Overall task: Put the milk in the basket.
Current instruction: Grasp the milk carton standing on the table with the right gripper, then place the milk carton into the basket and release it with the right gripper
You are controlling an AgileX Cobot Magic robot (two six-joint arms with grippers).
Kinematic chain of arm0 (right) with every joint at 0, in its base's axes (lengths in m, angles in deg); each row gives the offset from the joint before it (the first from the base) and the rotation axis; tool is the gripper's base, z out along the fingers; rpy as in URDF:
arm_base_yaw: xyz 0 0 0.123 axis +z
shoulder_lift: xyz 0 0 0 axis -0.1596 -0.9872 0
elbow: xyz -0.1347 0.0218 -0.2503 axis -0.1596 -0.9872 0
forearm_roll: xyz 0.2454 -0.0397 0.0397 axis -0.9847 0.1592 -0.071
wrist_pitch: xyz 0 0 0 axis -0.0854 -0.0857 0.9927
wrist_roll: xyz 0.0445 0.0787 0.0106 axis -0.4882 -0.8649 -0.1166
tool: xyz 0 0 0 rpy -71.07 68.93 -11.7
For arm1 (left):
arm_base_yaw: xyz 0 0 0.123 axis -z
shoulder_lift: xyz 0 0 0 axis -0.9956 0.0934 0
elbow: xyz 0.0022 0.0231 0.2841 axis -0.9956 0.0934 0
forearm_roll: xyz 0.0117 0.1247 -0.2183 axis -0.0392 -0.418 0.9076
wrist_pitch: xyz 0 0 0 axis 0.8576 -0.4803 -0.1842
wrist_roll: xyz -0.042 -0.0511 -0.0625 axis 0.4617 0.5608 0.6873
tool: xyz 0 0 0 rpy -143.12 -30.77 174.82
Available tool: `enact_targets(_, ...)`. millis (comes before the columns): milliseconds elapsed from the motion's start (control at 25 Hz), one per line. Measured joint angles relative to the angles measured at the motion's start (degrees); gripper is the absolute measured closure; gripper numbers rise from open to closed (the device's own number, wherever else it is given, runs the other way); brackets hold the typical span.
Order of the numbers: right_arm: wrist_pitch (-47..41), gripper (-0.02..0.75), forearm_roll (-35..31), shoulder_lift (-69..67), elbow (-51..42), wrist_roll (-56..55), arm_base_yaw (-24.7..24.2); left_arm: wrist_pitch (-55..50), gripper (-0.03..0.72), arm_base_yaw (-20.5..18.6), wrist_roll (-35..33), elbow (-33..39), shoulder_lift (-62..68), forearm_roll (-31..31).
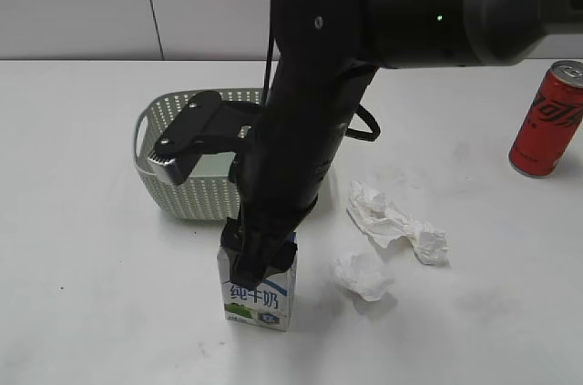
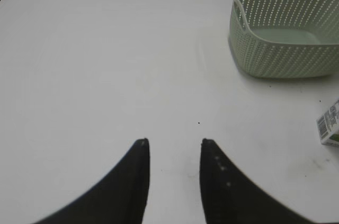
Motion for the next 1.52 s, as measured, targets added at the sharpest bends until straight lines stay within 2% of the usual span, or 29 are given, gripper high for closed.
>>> enact_targets(240,0.4,0.157,0.6,-2.1,0.0,-0.1,0.0,0.0,0.454,0.0,0.0,0.0,0.0,0.0)
enact_targets(320,0.5,0.204,0.8,-2.2,0.0,-0.1,0.0,0.0,0.454,0.0,0.0,0.0,0.0,0.0)
enact_targets(440,0.6,0.367,1.1,-2.2,0.0,-0.2,0.0,0.0,0.454,0.0,0.0,0.0,0.0,0.0)
enact_targets(480,0.7,0.377,1.1,-2.2,0.0,-0.4,0.0,0.0,0.454,0.0,0.0,0.0,0.0,0.0)
enact_targets(600,-0.3,0.377,1.2,-2.2,0.3,-0.4,0.0,0.0,0.454,0.0,0.0,0.0,0.0,0.0)
enact_targets(760,-6.8,0.377,1.6,-2.3,3.5,-0.4,0.0,0.0,0.454,0.0,0.0,0.0,0.0,0.0)
enact_targets(1000,-17.0,0.377,2.7,-1.9,18.4,-0.5,0.0,0.0,0.454,0.0,0.0,0.0,0.0,0.0)
enact_targets(1120,-18.1,0.377,7.1,-1.8,27.2,-0.5,0.0,0.0,0.454,0.0,0.0,0.0,0.0,0.0)
enact_targets(1280,-16.1,0.377,18.5,-2.4,35.5,-0.4,0.0,0.0,0.454,0.0,0.0,0.0,0.0,0.0)
enact_targets(1400,-12.2,0.377,24.5,-4.6,38.1,0.5,-0.4,0.0,0.454,0.0,0.0,0.0,0.0,0.0)
enact_targets(1520,-10.1,0.377,26.1,-8.9,38.5,3.2,-0.7,0.0,0.454,0.0,0.0,0.0,0.0,0.0)
